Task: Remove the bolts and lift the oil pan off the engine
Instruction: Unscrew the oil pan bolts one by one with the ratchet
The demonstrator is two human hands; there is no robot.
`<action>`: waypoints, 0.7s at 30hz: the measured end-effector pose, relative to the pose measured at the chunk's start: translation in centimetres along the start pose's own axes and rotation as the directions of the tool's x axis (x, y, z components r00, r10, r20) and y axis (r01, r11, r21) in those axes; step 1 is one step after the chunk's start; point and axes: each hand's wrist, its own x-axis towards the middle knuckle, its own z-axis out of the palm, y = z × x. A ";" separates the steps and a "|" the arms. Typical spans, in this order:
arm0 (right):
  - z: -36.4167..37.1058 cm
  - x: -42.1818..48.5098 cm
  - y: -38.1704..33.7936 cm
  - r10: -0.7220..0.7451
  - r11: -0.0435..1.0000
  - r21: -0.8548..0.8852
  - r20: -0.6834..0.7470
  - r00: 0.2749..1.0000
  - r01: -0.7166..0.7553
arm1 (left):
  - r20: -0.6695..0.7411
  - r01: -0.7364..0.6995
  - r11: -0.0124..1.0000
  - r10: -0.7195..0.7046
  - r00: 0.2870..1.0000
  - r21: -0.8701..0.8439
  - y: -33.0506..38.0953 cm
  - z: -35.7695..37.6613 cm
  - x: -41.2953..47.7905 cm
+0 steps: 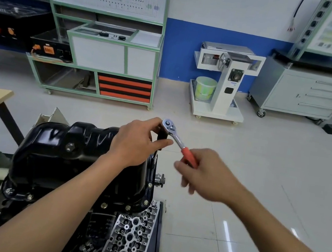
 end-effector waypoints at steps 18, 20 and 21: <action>-5.4 5.5 -1.6 0.055 0.859 -0.512 0.108 0.993 0.008 | 0.297 -0.016 0.993 0.049 0.953 -0.113 -0.6 -1.8 0.2; -4.4 7.0 -1.6 -0.043 0.809 -0.588 -0.040 0.998 0.011 | 0.325 0.003 0.986 0.053 0.944 -0.168 -0.5 -2.1 0.3; -3.8 7.6 -1.5 -0.091 0.793 -0.609 -0.083 0.992 0.022 | 0.331 0.008 0.981 0.057 0.942 -0.192 -0.6 -2.2 0.3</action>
